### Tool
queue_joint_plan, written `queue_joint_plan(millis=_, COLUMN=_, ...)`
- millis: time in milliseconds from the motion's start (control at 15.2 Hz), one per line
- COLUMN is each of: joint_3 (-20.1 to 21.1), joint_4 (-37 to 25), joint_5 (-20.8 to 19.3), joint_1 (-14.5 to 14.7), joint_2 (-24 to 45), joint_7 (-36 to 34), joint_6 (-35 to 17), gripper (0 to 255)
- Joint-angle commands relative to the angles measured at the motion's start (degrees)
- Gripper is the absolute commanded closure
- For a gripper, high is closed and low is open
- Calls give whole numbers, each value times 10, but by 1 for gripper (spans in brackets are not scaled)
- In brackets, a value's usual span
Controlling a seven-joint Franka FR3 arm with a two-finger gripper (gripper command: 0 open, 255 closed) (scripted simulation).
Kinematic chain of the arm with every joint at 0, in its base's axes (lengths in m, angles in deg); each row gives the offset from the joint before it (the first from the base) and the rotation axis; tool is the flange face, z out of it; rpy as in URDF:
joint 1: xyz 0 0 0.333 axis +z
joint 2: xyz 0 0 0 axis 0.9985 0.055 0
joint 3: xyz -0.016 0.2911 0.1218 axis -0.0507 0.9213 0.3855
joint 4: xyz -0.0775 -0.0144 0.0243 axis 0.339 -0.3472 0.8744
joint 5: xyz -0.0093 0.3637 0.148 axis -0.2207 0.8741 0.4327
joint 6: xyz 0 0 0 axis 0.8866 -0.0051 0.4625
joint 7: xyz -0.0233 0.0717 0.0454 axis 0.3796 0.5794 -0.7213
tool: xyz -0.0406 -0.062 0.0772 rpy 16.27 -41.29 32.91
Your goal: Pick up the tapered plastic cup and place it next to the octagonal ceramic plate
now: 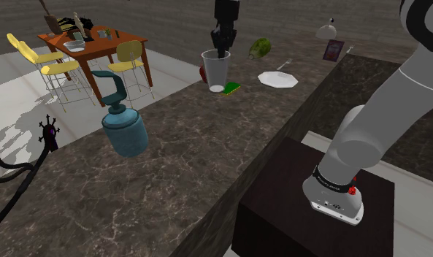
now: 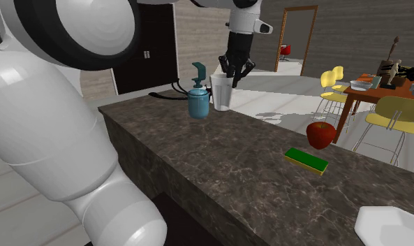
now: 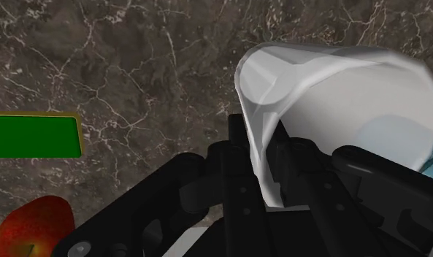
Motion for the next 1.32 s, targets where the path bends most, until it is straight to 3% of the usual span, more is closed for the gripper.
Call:
queue_joint_plan(millis=0, joint_3=0, joint_4=-19, joint_5=0, joint_1=0, joint_2=3, joint_7=-3, joint_6=16, gripper=255)
queue_joint_plan(millis=132, joint_3=0, joint_4=-30, joint_5=0, joint_1=0, joint_2=6, joint_7=-3, joint_6=24, gripper=255)
queue_joint_plan(millis=660, joint_3=-69, joint_4=12, joint_5=-19, joint_1=-42, joint_2=-40, joint_7=105, joint_6=41, gripper=255)
queue_joint_plan(millis=1254, joint_3=-153, joint_4=9, joint_5=-48, joint_1=-88, joint_2=-46, joint_7=232, joint_6=62, gripper=255)
